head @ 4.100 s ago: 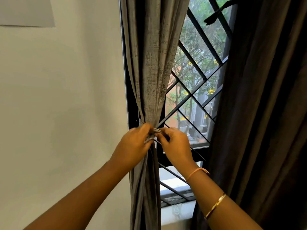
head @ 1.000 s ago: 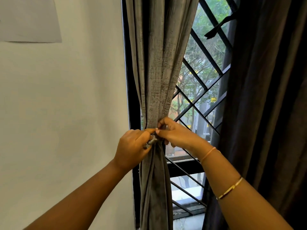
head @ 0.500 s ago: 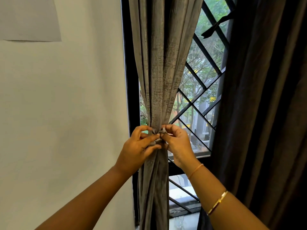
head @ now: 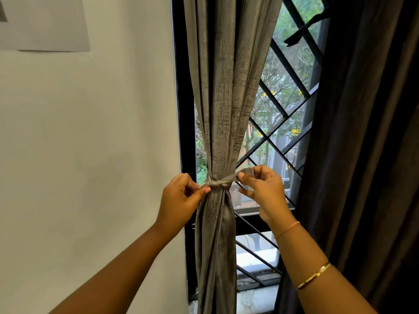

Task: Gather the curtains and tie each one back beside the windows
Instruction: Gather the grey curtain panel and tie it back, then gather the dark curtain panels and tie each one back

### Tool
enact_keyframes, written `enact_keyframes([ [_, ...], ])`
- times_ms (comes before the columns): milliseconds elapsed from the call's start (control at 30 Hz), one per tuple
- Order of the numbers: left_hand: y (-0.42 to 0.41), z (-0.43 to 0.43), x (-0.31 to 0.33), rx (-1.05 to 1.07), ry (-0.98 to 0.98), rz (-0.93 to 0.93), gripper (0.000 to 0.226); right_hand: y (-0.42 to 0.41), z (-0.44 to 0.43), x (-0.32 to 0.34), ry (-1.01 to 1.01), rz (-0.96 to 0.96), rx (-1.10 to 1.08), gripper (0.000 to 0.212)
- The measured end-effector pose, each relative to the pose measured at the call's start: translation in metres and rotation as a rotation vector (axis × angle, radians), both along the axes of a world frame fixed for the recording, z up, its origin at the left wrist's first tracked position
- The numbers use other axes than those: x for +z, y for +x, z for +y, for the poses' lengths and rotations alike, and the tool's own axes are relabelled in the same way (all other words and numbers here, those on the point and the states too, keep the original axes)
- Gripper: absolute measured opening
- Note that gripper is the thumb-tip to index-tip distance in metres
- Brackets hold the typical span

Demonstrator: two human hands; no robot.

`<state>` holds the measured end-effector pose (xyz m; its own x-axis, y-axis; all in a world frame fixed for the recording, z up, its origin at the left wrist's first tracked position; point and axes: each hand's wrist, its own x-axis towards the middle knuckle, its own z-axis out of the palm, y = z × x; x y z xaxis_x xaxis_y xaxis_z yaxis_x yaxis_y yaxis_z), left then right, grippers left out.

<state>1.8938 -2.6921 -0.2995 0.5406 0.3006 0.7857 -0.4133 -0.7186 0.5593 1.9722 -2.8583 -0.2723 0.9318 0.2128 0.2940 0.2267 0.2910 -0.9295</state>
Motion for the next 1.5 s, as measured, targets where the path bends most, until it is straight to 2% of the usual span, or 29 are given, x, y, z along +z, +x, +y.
enact_keyframes([
  [167, -0.005, 0.011, 0.011, 0.030, 0.052, 0.006, 0.039, 0.007, -0.010, 0.005, 0.102, 0.017, -0.009, 0.027],
  [300, -0.004, 0.019, 0.012, 0.023, -0.069, 0.095, 0.031, 0.015, -0.010, -0.001, 0.165, 0.031, -0.029, 0.026],
  [600, 0.005, 0.017, 0.002, 0.022, -0.148, 0.265, 0.031, 0.026, 0.004, -0.020, 0.172, 0.205, -0.007, 0.023],
  [767, 0.009, 0.003, -0.004, 0.079, -0.073, 0.302, 0.029, 0.023, 0.014, -0.023, 0.123, 0.229, -0.028, 0.016],
  [867, 0.007, -0.010, 0.002, 0.269, 0.071, 0.225, 0.020, 0.023, 0.013, -0.020, 0.049, 0.173, -0.051, 0.014],
  [933, 0.004, -0.026, 0.010, 0.334, 0.136, 0.029, 0.012, 0.025, 0.011, -0.017, -0.017, 0.133, -0.083, 0.013],
  [1000, 0.002, -0.048, 0.021, 0.250, 0.269, -0.185, 0.010, 0.029, 0.008, -0.011, -0.097, 0.088, -0.130, 0.009],
  [1067, 0.008, -0.068, 0.034, 0.111, 0.443, -0.261, 0.014, 0.034, 0.002, -0.001, -0.146, 0.061, -0.169, 0.009],
  [1167, 0.027, -0.089, 0.051, 0.025, 0.587, -0.160, 0.021, 0.042, -0.017, 0.019, -0.238, -0.050, -0.325, 0.006],
  [1300, 0.060, -0.117, 0.068, -0.056, 0.596, -0.026, 0.022, 0.051, -0.062, 0.045, -0.424, -0.320, -0.613, 0.005],
  [1400, 0.087, -0.149, 0.089, -0.062, 0.552, 0.014, 0.015, 0.064, -0.101, 0.058, -0.646, -0.487, -0.687, 0.009],
  [1500, 0.111, -0.189, 0.109, -0.063, 0.379, 0.014, 0.014, 0.077, -0.135, 0.061, -0.858, -0.640, -0.770, 0.011],
])
